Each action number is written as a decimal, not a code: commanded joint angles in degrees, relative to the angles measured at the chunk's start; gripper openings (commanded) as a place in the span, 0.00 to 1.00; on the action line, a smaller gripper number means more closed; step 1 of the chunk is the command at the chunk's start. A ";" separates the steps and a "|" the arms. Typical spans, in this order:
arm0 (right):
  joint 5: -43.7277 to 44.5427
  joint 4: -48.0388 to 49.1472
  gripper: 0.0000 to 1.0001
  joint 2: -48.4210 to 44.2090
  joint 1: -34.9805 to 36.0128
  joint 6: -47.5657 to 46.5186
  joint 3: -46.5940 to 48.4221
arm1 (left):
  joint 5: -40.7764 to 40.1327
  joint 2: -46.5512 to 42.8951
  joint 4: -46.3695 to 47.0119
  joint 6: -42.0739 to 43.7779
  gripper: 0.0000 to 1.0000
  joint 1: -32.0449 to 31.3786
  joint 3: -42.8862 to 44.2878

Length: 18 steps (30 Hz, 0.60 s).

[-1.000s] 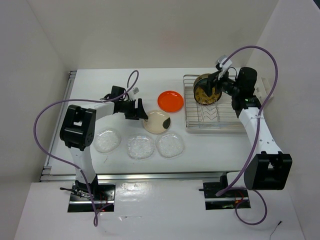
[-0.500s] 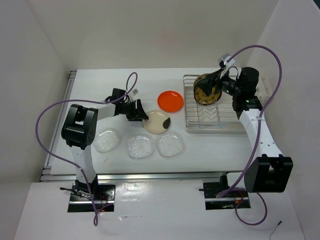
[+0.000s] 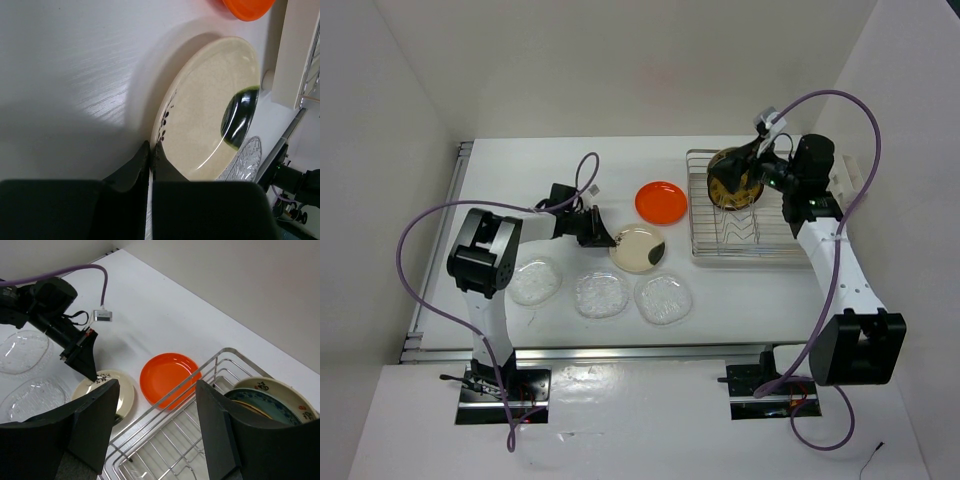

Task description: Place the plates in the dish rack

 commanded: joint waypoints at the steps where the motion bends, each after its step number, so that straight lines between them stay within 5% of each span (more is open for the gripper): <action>1: -1.03 1.43 0.70 0.09 3.14 1.07 1.22 | -3.69 1.70 -0.85 4.15 0.00 -0.28 0.59; 9: -0.42 -2.53 0.72 6.94 10.52 1.59 6.75 | -4.57 -4.71 -6.74 13.66 0.00 3.06 12.62; 18: -1.04 1.07 0.80 15.02 14.83 5.82 9.12 | 3.07 -10.16 -15.44 26.13 0.00 4.55 23.88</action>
